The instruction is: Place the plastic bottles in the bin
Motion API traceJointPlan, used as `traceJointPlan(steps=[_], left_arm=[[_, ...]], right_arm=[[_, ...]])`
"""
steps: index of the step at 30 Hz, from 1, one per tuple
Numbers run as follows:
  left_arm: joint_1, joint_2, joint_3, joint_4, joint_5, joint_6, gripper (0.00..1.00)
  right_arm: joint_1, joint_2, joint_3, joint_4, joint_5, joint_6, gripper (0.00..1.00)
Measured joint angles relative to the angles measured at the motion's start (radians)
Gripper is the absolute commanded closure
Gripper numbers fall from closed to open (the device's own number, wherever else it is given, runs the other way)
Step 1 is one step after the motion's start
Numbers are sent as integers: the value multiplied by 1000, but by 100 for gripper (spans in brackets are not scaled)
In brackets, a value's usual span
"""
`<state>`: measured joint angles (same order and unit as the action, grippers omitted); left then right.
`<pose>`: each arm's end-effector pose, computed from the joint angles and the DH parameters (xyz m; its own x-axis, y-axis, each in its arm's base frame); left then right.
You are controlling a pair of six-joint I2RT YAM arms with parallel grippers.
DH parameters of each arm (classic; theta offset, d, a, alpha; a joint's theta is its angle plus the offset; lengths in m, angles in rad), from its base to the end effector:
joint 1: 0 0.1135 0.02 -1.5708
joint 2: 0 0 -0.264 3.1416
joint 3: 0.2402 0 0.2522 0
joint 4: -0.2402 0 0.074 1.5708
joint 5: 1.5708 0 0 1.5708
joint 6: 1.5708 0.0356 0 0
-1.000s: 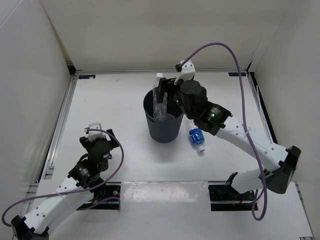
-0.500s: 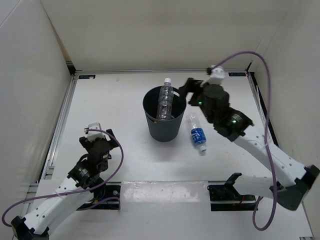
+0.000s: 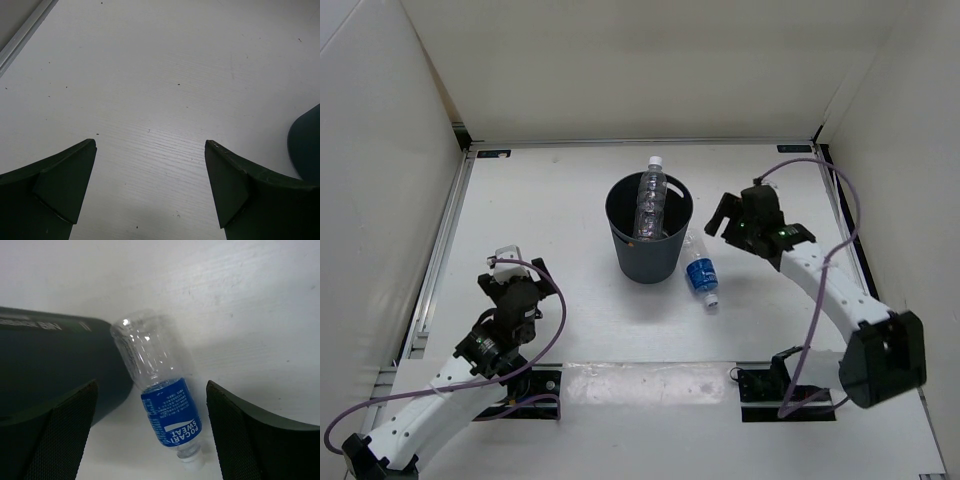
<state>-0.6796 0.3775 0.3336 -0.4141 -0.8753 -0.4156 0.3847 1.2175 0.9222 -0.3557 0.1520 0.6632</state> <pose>0.1018 -0.0471 0.2172 -0.2610 -0.1217 -0.9576 -0.2604 0.9641 -0.0516 0.2498 0.0953 0.2811 -0.6023 0.4127 -0.6833 0.1415 0.8976 0.4174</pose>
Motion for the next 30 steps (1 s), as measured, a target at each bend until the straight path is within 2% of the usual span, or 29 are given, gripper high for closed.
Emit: traceJointPlan(steps=[5, 20, 21, 24, 27, 30], left_arm=[[0, -2, 0, 0, 0, 0, 0], [0, -3, 0, 0, 0, 0, 0], [0, -3, 0, 0, 0, 0, 0], [0, -3, 0, 1, 0, 0, 0], [0, -3, 0, 2, 0, 0, 0], [0, -3, 0, 3, 0, 1, 0]], right_arm=[[36, 166, 0, -18, -72, 4, 11], [65, 383, 0, -17, -133, 62, 11], [67, 396, 4, -21, -132, 64, 13], [80, 440, 45, -50, -128, 71, 28], [97, 476, 80, -60, -126, 77, 30], [103, 481, 83, -61, -126, 85, 41]])
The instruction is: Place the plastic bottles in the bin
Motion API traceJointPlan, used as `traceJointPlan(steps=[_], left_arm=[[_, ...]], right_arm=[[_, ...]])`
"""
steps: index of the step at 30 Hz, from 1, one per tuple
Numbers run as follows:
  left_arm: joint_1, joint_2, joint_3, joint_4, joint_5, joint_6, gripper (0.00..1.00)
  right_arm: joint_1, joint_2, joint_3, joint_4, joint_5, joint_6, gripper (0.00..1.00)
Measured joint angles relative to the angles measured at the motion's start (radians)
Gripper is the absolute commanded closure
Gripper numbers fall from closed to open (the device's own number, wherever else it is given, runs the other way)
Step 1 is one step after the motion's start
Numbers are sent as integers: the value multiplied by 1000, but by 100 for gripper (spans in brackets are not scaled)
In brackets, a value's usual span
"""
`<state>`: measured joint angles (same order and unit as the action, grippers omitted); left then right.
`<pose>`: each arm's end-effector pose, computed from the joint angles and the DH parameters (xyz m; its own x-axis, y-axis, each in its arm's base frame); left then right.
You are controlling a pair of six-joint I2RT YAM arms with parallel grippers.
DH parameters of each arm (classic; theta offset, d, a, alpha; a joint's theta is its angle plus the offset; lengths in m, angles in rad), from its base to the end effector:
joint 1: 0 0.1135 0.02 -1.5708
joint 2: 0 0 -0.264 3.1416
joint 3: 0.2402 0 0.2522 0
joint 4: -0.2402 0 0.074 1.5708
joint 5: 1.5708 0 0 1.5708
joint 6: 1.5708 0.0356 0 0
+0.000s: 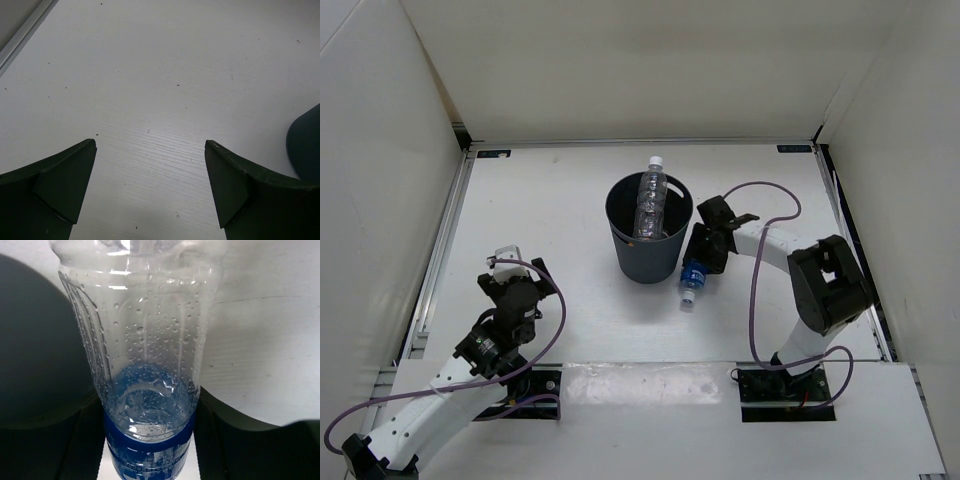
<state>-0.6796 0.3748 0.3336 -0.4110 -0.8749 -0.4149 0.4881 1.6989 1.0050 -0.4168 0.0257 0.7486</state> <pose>0.1017 -0.0470 0.2177 -0.2570 -0.1246 -0.9584 -0.2597 0.9641 -0.0557 0.2911 0.1535 0.1666 -0.8920 0.2967 -0.3410 0.2026 0.9368 0.2853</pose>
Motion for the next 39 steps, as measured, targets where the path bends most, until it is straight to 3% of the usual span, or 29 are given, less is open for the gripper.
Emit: traceJointPlan(steps=[6, 7, 8, 13, 16, 20, 24, 30, 32, 34, 39], left_arm=[[0, 0, 0, 0, 0, 0, 0], [0, 0, 0, 0, 0, 0, 0], [0, 0, 0, 0, 0, 0, 0], [0, 0, 0, 0, 0, 0, 0], [0, 0, 0, 1, 1, 4, 0], [0, 0, 0, 2, 3, 7, 0], [0, 0, 0, 2, 4, 10, 0], [0, 0, 0, 10, 20, 20, 0], [0, 0, 0, 16, 23, 23, 0], [0, 1, 0, 22, 26, 26, 0], [0, 4, 0, 24, 32, 33, 0]], right_arm=[[-34, -86, -69, -8, 3, 9, 49], [-46, -130, -90, -23, 7, 9, 62], [-56, -179, -101, -38, 14, 9, 66], [-78, -505, -119, -55, 77, 3, 73], [-19, -743, -83, -45, 171, -29, 74], [195, -875, 43, 42, 385, -128, 78], [430, -848, 136, 212, 584, -324, 90], [626, -678, 112, 529, 711, -657, 84], [659, -628, 78, 590, 707, -734, 84], [654, -576, 78, 621, 701, -773, 90], [609, -490, 106, 637, 678, -798, 93]])
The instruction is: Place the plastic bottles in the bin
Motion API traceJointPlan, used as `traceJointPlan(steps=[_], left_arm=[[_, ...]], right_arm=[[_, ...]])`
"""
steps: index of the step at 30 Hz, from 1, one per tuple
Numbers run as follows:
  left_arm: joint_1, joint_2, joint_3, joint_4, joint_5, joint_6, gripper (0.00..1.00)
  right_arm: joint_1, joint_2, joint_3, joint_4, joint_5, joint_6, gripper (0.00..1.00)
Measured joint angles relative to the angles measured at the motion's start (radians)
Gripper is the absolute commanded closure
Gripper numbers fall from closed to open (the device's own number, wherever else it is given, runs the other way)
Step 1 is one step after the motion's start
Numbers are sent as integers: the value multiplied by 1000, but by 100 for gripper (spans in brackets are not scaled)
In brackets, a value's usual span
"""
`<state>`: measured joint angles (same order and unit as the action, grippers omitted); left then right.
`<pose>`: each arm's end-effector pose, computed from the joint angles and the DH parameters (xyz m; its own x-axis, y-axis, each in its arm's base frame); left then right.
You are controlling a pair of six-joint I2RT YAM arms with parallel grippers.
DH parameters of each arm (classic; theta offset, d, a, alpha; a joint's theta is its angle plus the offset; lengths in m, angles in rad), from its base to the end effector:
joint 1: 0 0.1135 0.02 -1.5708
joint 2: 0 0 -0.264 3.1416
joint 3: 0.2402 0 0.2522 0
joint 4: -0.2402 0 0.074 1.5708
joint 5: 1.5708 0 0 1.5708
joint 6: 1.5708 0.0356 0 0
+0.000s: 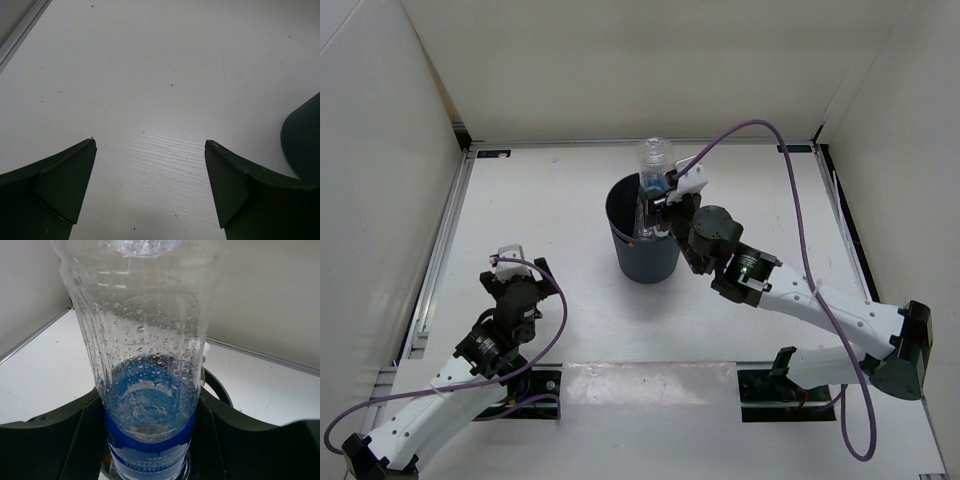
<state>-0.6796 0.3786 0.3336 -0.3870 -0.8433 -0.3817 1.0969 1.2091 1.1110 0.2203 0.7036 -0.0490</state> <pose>0.1029 -0.0490 0.2191 -0.2614 -0.1072 -0.9593 -0.2230 0.9736 -0.0481 0.1467 0.2356 0.4085 0.0744 0.0633 -0.9952 -0.3822 0.9236 0.0302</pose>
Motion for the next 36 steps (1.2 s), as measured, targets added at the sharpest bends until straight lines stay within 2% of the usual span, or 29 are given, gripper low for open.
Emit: traceJointPlan(steps=[2, 11, 15, 16, 19, 20, 21, 22, 23, 29, 36], left_arm=[[0, 0, 0, 0, 3, 1, 0], [0, 13, 0, 6, 15, 7, 0], [0, 26, 0, 6, 17, 8, 0], [0, 28, 0, 6, 17, 8, 0], [0, 32, 0, 6, 18, 8, 0], [0, 32, 0, 7, 18, 8, 0], [0, 32, 0, 6, 18, 8, 0], [0, 32, 0, 7, 18, 8, 0], [0, 32, 0, 7, 18, 8, 0], [0, 32, 0, 6, 18, 11, 0], [0, 28, 0, 7, 20, 11, 0]], right_arm=[[-19, 25, 10, 16, -11, -2, 96], [-97, 108, 11, 19, -72, 74, 96], [-85, 129, -16, 14, -70, 120, 87], [-81, 133, -26, 13, -67, 129, 78], [-63, 147, -50, 5, -48, 152, 59], [-55, 150, -58, 3, -40, 156, 36], [-49, 153, -63, -2, -30, 161, 25], [-45, 154, -66, -10, -22, 167, 19], [-41, 155, -66, -18, -15, 171, 10], [-44, 154, -45, -84, 6, 189, 10], [-64, 98, 63, -163, 31, 175, 10]])
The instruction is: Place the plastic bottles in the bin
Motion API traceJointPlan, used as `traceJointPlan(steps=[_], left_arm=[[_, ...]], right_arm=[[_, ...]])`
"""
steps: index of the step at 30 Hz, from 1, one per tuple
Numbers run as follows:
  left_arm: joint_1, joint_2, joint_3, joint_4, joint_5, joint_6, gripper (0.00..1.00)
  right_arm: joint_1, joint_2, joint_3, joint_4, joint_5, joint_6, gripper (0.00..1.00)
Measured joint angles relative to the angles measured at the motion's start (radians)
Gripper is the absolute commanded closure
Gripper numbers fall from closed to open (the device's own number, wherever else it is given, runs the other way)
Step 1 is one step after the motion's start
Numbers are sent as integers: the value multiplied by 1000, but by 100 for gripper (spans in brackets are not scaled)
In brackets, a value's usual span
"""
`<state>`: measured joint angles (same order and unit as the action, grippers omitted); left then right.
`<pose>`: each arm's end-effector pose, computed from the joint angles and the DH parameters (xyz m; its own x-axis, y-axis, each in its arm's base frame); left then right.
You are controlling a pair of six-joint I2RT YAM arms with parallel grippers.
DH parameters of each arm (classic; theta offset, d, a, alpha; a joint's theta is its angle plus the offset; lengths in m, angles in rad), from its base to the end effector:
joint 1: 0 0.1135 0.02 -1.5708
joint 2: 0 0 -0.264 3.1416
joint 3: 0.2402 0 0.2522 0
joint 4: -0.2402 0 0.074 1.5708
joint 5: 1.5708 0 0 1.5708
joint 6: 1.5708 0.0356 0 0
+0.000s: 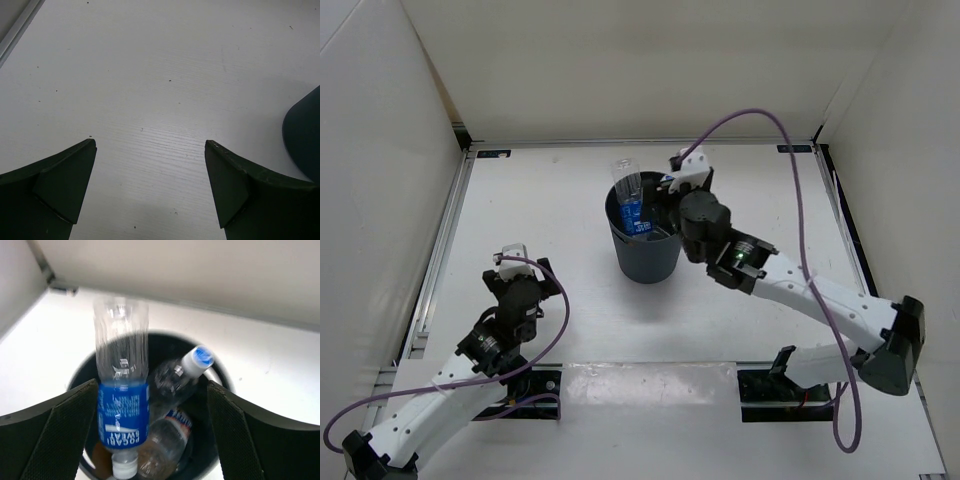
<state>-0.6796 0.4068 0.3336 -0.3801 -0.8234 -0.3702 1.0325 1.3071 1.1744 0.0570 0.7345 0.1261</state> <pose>0.1055 -0.0517 0.2169 -0.2866 -0.0846 -0.9543 -0.2031 0.9788 -0.0258 0.1753 0.2471 0.3878 -0.0755 0.0556 -0.9956 -0.2874 0.9549 0.0751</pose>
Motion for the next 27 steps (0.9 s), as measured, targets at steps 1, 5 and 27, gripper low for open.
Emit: traceJointPlan(steps=[1, 5, 27], left_arm=[[0, -2, 0, 0, 0, 0, 0], [0, -8, 0, -1, 0, 0, 0], [0, -11, 0, -1, 1, 0, 0]], right_arm=[[-7, -16, 18, -11, 5, -2, 10], [-49, -93, 89, -101, 43, 13, 10], [-291, -560, -261, -835, 87, 401, 10]])
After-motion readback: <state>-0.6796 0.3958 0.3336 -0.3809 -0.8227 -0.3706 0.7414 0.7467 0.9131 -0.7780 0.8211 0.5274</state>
